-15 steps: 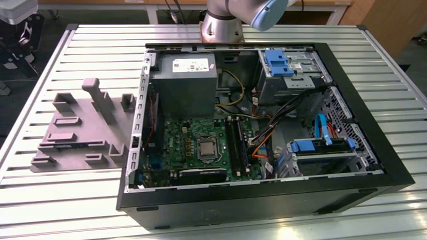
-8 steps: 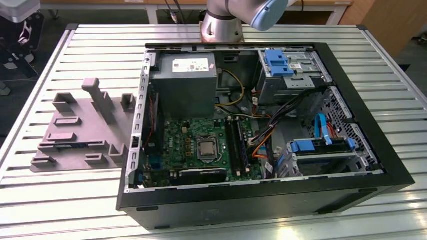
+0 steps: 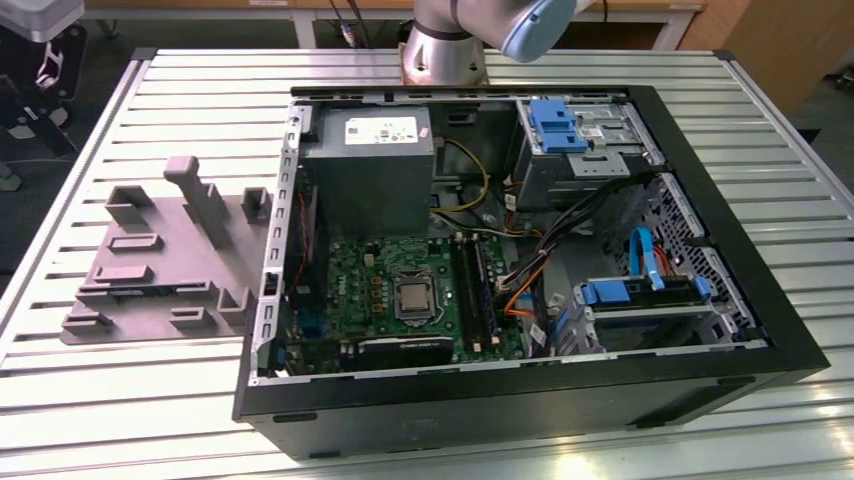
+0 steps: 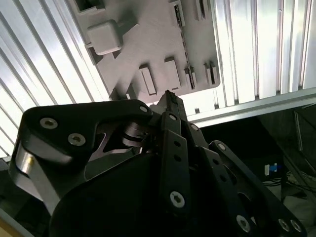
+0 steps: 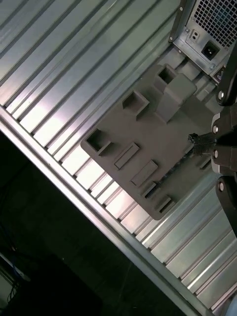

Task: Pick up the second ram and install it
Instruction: 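Pick up the second ram and move it above second insertion slot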

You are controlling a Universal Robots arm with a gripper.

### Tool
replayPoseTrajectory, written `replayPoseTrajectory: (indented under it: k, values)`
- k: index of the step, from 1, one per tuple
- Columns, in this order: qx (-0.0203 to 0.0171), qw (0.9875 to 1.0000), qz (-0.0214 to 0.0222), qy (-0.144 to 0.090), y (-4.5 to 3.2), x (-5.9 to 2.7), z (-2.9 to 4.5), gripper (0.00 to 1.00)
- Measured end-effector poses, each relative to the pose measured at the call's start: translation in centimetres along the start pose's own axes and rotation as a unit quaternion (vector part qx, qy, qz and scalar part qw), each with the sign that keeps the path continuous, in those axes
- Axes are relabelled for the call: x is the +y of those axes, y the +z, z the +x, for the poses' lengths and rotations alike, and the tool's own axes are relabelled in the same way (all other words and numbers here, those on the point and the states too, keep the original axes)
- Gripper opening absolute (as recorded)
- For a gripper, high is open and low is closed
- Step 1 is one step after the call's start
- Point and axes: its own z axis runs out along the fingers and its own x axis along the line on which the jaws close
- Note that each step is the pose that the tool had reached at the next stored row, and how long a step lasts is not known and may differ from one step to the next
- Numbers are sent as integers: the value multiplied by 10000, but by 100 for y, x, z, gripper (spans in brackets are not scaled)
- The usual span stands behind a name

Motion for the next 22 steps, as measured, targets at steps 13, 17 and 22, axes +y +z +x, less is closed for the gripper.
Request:
replayPoseTrajectory:
  k: [13, 17, 22]
  values:
    - [15, 9994, -7, -353, 1, 0, 0, 11]
    - [20, 9990, -9, -449, 1, 0, 0, 11]
    - [26, 9983, -12, -583, 2, -1, 0, 11]
